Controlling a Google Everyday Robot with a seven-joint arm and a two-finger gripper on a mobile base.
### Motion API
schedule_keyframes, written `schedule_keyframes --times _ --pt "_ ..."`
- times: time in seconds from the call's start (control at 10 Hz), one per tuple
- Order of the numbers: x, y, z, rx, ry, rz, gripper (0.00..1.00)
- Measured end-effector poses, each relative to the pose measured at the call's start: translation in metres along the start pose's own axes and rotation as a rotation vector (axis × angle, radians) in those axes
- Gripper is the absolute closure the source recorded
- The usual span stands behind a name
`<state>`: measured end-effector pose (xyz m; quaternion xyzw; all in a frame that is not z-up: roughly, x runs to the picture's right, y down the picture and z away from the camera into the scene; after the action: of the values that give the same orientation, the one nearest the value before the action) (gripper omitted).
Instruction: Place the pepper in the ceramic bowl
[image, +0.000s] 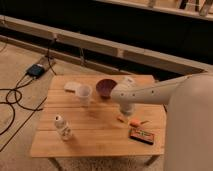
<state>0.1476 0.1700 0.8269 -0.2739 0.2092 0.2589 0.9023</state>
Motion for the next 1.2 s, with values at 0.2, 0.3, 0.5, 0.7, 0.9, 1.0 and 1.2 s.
schedule_keyframes --times 0.2,0.3,0.5,0.7,0.9,1.0,1.2 --pt "-0.009 0.000 0.007 -0.013 -0.005 0.011 0.35" --pt "-0.012 0.001 0.009 -0.017 -0.007 0.021 0.35" --pt "-0.016 0.004 0.014 -0.022 -0.009 0.036 0.35" --pt "-0.019 0.009 0.020 -0.028 -0.012 0.050 0.35" --pt "-0.018 0.013 0.027 -0.037 -0.013 0.070 0.35" --pt "-0.017 0.014 0.030 -0.041 -0.014 0.078 0.35" --pt "-0.014 0.015 0.034 -0.047 -0.016 0.095 0.42"
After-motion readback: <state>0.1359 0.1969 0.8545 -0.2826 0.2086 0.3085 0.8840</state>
